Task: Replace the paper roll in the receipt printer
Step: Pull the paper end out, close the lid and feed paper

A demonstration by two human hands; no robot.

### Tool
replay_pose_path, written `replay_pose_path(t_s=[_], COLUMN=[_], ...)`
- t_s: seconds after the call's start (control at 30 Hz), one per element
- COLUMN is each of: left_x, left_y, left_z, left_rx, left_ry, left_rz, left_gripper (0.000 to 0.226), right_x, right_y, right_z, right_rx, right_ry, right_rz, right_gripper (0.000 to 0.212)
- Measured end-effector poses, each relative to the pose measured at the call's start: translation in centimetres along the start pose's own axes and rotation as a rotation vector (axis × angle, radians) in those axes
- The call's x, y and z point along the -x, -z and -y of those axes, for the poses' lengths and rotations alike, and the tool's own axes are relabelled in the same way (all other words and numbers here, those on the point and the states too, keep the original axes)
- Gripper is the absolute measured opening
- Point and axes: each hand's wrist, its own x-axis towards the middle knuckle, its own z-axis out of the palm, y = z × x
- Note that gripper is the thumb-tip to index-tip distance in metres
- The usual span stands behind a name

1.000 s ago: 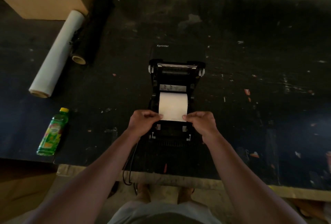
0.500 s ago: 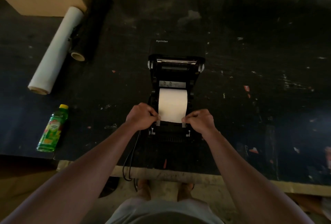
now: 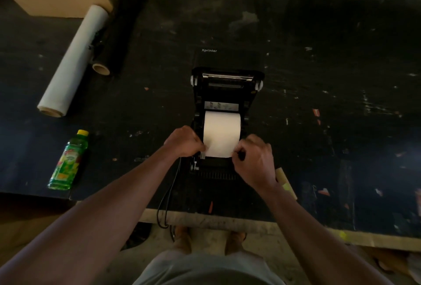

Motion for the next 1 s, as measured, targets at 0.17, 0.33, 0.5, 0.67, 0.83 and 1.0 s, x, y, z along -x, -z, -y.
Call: replay_pose_path(t_s=[0.17, 0.33, 0.5, 0.67, 0.83, 1.0], left_x=[-0.7, -0.4, 3.5, 6.7, 6.6, 6.2], left_y=[0.4, 0.5, -0.8, -4.2, -5.4, -5.3], left_z=[-0.8, -1.2, -1.5, 0.4, 1.5, 1.3], left_rx=[-0.114, -0.268, -0.418, -0.383, -0.478, -0.564], left_ry=[0.052, 0.050, -0.191, -0.562, -0.565, -0.607], left_rz=[0.027, 0.006, -0.314, -0.269, -0.246, -0.302], left_gripper=[0.031, 0.043, 0.032, 0.026, 0.055, 0.052], right_x=[2.2, 2.4, 2.2, 2.1, 2.0, 2.0], right_y=[-1.9, -2.8, -2.6, -2.3, -2.1, -2.0], right_z=[1.3, 1.5, 1.6, 1.7, 1.8, 1.9], right_rx=[0.160, 0.254, 0.277, 0.239, 0.207, 0.193], right_ry=[0.257, 0.241, 0.246, 0.244, 0.226, 0.218], right_rz=[0.152, 0.207, 0.203, 0.233, 0.226, 0.258], right_gripper=[0.034, 0.038, 0.034, 0.034, 0.031, 0.039])
